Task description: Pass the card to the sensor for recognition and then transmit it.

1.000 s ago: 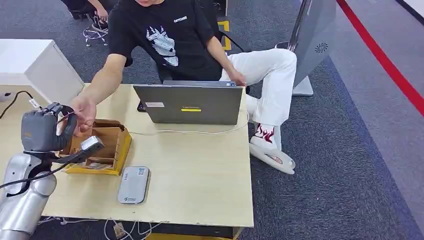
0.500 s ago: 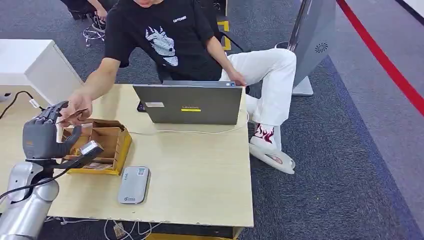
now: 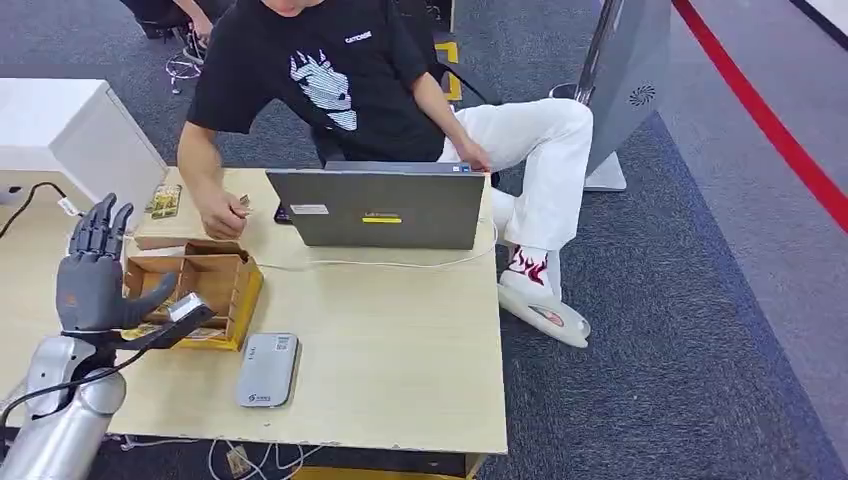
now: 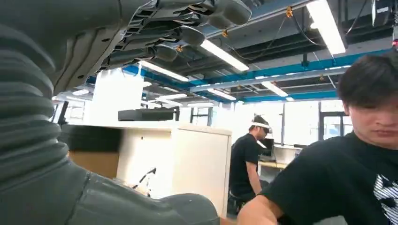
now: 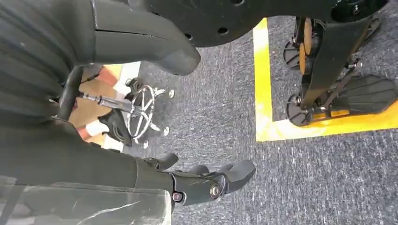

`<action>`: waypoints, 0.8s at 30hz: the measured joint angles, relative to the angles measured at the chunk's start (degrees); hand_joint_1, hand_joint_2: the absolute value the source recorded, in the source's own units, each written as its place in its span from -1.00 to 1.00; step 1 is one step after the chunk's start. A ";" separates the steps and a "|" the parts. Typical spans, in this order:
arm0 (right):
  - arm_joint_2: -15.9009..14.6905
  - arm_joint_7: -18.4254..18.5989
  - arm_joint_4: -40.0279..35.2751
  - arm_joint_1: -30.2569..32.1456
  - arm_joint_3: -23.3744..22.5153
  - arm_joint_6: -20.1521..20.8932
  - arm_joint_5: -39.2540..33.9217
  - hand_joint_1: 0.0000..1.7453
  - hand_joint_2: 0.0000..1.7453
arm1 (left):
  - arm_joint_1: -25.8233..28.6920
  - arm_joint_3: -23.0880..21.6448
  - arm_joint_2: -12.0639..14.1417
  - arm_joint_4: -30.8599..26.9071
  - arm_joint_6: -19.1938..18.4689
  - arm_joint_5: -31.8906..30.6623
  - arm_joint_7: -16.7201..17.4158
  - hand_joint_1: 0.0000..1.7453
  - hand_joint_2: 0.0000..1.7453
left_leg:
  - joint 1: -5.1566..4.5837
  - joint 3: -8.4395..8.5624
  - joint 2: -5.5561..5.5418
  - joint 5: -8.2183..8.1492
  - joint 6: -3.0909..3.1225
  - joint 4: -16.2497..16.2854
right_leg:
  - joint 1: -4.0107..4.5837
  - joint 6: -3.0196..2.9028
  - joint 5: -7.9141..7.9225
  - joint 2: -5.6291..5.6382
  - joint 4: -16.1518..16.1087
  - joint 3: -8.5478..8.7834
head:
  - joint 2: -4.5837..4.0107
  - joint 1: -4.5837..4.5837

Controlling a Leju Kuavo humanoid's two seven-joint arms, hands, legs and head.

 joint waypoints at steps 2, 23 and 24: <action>0.17 0.00 0.00 0.06 -0.32 -0.20 0.00 -1.00 1.00 | 2.87 -0.76 -1.52 -3.92 -1.67 -0.39 -0.81 -1.00 1.00 | -0.03 -0.01 0.00 -0.03 0.04 0.00 | -0.02 0.00 0.00 0.00 -0.02 -0.02 | 0.00 0.00; 0.81 -0.61 0.00 0.12 -3.93 -0.41 1.11 -1.00 1.00 | 12.64 -17.35 -3.39 -15.88 -6.51 -8.31 5.12 -1.00 1.00 | 0.00 -0.02 -0.02 -0.04 0.08 0.02 | -0.02 0.01 0.00 -0.04 -0.02 0.02 | 0.00 0.00; 0.81 -0.61 0.00 0.12 -3.96 -0.44 1.11 -1.00 1.00 | 12.64 -17.38 -3.36 -15.88 -6.53 -8.31 5.12 -1.00 1.00 | -0.01 -0.02 -0.02 -0.04 0.08 0.02 | -0.02 0.01 0.00 -0.04 -0.02 0.02 | 0.02 0.00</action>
